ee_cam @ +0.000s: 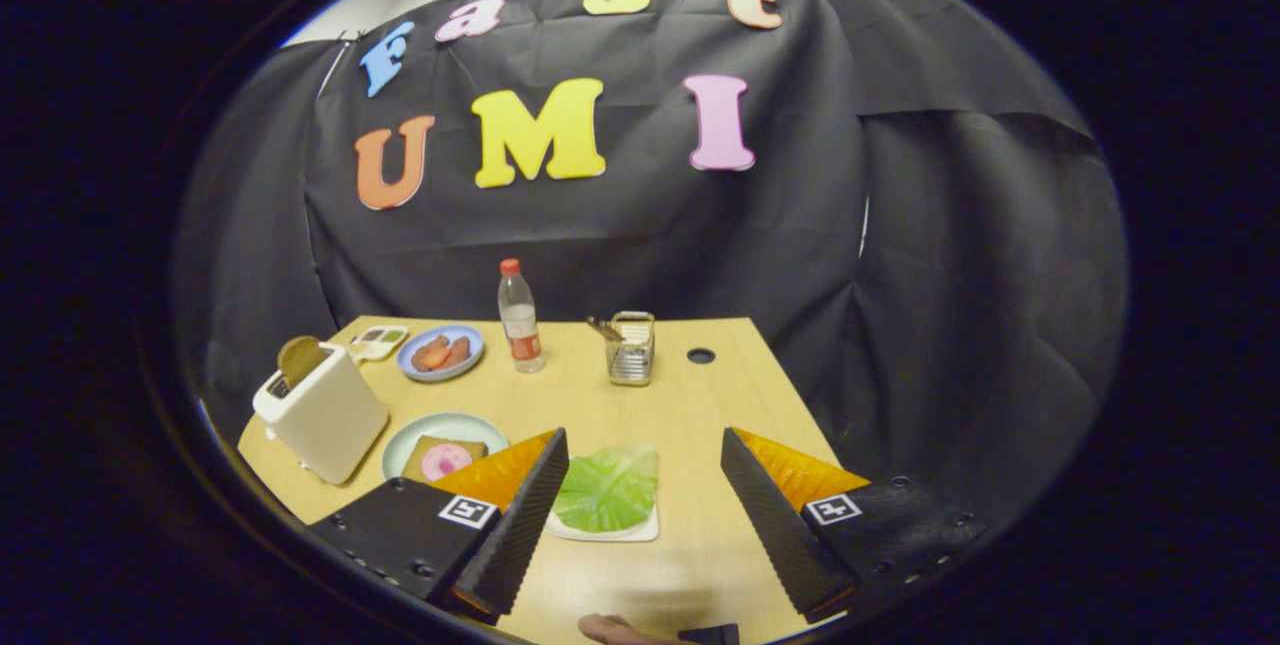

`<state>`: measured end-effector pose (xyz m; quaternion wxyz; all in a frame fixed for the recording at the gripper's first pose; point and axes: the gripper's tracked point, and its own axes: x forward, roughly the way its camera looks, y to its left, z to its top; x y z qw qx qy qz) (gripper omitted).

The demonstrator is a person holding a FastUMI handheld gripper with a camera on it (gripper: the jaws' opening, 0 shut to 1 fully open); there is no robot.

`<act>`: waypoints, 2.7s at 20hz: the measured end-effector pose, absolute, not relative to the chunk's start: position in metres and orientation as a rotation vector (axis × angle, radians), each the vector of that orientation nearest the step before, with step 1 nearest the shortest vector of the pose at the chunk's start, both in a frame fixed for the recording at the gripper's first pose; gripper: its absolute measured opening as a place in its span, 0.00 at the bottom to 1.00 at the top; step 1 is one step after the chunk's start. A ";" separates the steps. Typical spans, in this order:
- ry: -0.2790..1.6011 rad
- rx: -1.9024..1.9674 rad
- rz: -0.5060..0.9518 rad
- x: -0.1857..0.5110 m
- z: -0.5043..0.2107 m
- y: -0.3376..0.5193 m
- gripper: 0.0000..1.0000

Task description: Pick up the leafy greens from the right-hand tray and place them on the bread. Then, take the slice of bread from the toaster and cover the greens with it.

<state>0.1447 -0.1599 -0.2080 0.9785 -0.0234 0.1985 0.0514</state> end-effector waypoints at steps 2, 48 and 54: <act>0.451 -0.054 0.128 0.157 -0.231 -0.163 0.96; 0.743 -0.125 0.004 0.223 -0.282 -0.097 0.01; 0.707 -0.141 0.017 0.200 -0.261 -0.029 0.01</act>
